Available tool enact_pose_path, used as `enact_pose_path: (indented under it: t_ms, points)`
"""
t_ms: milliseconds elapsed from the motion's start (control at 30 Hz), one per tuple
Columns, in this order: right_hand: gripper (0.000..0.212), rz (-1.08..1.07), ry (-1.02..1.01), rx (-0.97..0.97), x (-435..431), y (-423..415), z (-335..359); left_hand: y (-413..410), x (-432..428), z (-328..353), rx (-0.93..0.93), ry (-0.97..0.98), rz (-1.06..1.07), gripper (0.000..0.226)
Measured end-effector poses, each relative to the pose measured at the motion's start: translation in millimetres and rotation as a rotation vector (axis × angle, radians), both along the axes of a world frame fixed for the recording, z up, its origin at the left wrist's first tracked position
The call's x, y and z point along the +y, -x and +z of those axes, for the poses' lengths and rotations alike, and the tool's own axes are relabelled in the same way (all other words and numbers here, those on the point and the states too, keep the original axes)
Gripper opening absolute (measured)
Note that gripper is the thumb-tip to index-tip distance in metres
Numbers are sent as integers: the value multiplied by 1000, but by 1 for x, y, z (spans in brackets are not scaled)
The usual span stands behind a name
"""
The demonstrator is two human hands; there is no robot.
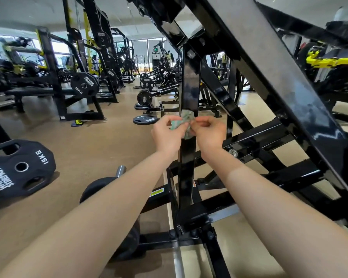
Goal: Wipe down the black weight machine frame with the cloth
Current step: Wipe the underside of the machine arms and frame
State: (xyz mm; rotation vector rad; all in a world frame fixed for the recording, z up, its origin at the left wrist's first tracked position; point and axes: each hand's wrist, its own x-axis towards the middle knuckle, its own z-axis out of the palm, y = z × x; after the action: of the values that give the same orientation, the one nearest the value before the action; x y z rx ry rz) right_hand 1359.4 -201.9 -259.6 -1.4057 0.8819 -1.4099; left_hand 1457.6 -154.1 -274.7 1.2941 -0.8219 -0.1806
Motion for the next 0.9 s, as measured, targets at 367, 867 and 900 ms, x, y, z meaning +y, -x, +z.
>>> enact_pose_path:
  t_ms: [367, 867, 900]
  points:
    - [15, 27, -311, 154, 14, 0, -29, 8, 21, -6, 236, -329, -21, 28]
    - [25, 251, -417, -226, 71, 1, 84, 14, 74, 116, 488, -165, -120, 18]
    - [22, 281, -450, -265, 78, 3, 93, 17, 79, 125, 531, -149, -138, 17]
